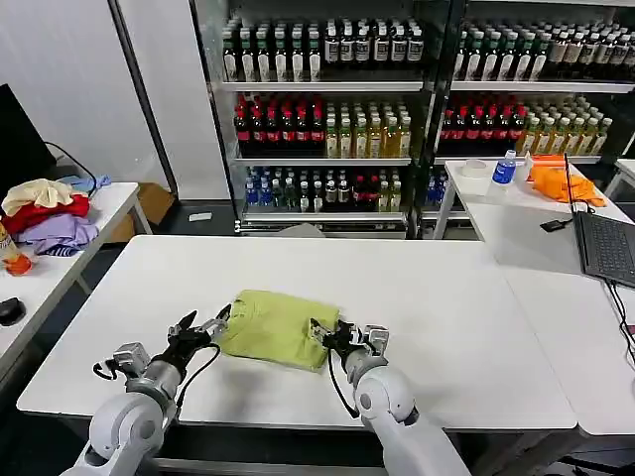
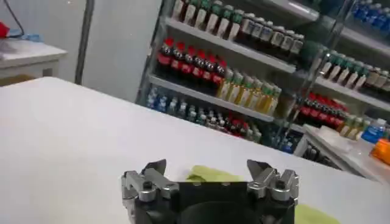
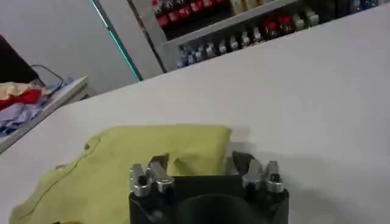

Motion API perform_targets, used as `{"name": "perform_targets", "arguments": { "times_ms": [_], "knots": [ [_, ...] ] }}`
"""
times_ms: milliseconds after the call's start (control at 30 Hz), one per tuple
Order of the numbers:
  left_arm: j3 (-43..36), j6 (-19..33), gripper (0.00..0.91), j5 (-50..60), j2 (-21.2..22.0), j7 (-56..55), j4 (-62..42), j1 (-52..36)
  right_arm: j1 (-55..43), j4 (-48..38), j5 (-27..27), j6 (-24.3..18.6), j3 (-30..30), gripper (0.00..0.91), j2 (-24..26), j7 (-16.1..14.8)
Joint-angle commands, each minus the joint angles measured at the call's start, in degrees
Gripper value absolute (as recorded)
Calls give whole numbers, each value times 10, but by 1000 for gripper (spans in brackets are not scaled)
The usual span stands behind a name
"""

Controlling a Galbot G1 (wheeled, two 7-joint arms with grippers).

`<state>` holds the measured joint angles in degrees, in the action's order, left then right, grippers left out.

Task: Fold and organize the clothes.

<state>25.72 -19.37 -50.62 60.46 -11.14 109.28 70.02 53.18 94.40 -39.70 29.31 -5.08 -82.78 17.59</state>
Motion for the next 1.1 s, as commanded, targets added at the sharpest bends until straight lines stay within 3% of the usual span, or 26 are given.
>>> {"name": "perform_targets", "arguments": {
  "times_ms": [33,600,767,900,1100],
  "knots": [
    [13,0,907,1,0,-2,2,12,-19,-21,-21,1,5,0,-14,14],
    [4,0,907,1,2,-1,-8,1,-62,-61,-3,-12,-13,0,20,-1],
    [-2,0,907,1,2,0,-11,-6,-95,-93,53,1,-18,0,73,-59],
    [-5,0,907,1,4,1,-8,-8,-121,-117,69,12,-22,0,113,-94],
    [-13,1,907,6,9,1,-8,-8,-155,-162,134,6,-29,0,138,-147]
  ]
}}
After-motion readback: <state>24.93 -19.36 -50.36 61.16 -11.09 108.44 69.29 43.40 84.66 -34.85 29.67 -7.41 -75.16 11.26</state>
